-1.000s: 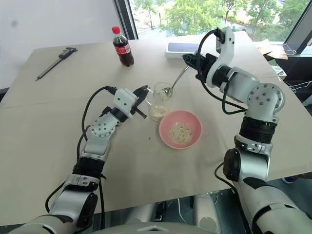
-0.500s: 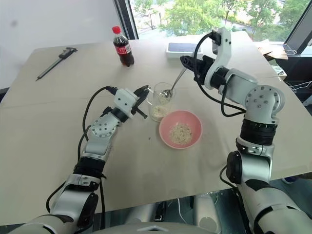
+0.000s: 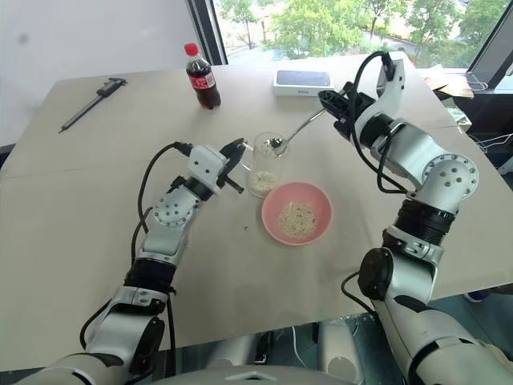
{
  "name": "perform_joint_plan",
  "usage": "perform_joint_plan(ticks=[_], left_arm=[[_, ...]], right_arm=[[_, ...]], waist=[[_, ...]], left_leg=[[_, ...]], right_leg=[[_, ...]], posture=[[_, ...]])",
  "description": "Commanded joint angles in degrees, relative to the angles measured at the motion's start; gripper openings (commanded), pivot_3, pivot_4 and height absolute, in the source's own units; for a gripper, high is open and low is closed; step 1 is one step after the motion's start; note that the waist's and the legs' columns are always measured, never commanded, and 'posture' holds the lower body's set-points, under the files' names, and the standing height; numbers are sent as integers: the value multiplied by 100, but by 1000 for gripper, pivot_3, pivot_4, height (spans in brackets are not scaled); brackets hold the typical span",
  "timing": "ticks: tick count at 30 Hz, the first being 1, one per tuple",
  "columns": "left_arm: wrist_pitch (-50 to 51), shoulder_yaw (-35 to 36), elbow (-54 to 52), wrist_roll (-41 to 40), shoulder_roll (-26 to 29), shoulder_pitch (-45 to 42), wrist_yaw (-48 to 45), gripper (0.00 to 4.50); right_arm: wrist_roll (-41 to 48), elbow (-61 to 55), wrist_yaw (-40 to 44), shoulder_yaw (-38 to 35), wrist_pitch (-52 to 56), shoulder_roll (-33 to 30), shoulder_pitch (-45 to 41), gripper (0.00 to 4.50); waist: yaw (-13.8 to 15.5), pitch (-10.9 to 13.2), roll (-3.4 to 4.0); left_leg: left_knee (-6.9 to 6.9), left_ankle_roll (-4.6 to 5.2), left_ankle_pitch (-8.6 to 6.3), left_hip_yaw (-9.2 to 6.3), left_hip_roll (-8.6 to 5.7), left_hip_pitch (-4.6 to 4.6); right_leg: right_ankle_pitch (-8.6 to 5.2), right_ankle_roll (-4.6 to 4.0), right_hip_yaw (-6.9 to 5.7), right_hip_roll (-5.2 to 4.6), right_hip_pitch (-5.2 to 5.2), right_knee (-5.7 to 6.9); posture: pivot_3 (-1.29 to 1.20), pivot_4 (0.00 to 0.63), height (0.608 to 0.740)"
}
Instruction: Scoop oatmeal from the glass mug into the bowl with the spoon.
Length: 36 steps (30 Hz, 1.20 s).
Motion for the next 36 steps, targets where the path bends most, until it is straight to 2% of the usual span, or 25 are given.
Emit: perform_joint_plan(ticks=[1,9,23,31,36], left_arm=[[-296,165,-117,-161,-46,-139,146,61],[-394,184,-22,-175,-74,-139,238,61],[-390,191,51,-194,-62,-88,256,61],[-484,276,194,-95,153,-27,219,61],[-523,353,322,-157,303,-29,233,61]], right_arm=[[705,-21,-606,-178,-333,64,40,0],[1877,58,-1404,60,-839,-63,238,0],[2875,-51,-1658,697,-1620,-459,635,0],[3927,-400,-2007,710,-2282,-540,939,0],[3984,-619,-1796,567,-2104,-614,1211,0]], waist=[[-2,0,0],[-8,0,0],[-7,0,-1],[-6,0,-1],[-4,0,-1]], left_leg=[[0,0,0,0,0,0],[0,2,0,6,1,1],[0,4,0,12,4,3],[0,5,0,12,5,4],[0,7,0,15,6,6]], right_leg=[[0,0,0,0,0,1],[0,0,4,2,1,2],[0,1,9,3,2,1],[0,1,9,5,3,0],[0,1,11,5,3,0]], posture=[[0,150,740],[0,150,740],[0,150,740],[0,150,740],[0,150,740]])
